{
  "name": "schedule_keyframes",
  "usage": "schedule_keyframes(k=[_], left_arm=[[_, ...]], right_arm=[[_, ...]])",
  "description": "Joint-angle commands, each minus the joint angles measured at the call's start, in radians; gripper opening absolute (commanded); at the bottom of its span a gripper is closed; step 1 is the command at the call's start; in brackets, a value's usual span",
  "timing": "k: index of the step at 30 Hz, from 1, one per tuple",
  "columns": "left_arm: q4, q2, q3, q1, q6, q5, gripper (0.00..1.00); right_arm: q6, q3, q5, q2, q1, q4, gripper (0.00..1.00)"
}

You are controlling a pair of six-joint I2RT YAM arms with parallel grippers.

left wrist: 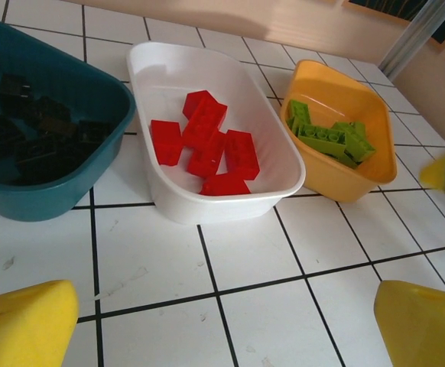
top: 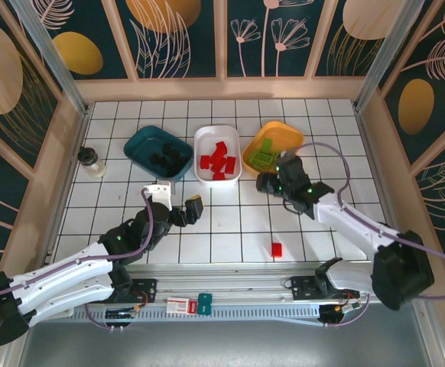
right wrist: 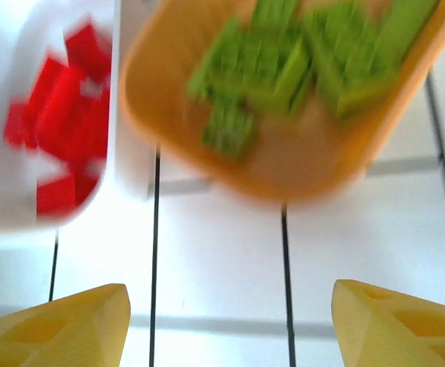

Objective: Sort the legos into containers by color
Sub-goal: Pick up the lego from the bottom-center of the table.

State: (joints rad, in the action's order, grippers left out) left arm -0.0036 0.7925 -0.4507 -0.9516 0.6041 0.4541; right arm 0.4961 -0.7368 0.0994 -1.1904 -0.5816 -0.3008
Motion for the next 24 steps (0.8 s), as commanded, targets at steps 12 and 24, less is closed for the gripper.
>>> schedule_keyframes(k=[12,24], left_arm=[[0.034,0.019,0.009,0.000,0.000,0.020,0.99],[0.036,0.007,0.018,0.000,0.002,0.025,0.99]], right_arm=[[0.261,0.116,0.007,0.061,-0.279,-0.455,0.70],[0.282,0.153,-0.107,-0.070,-0.353,-0.411,0.59]])
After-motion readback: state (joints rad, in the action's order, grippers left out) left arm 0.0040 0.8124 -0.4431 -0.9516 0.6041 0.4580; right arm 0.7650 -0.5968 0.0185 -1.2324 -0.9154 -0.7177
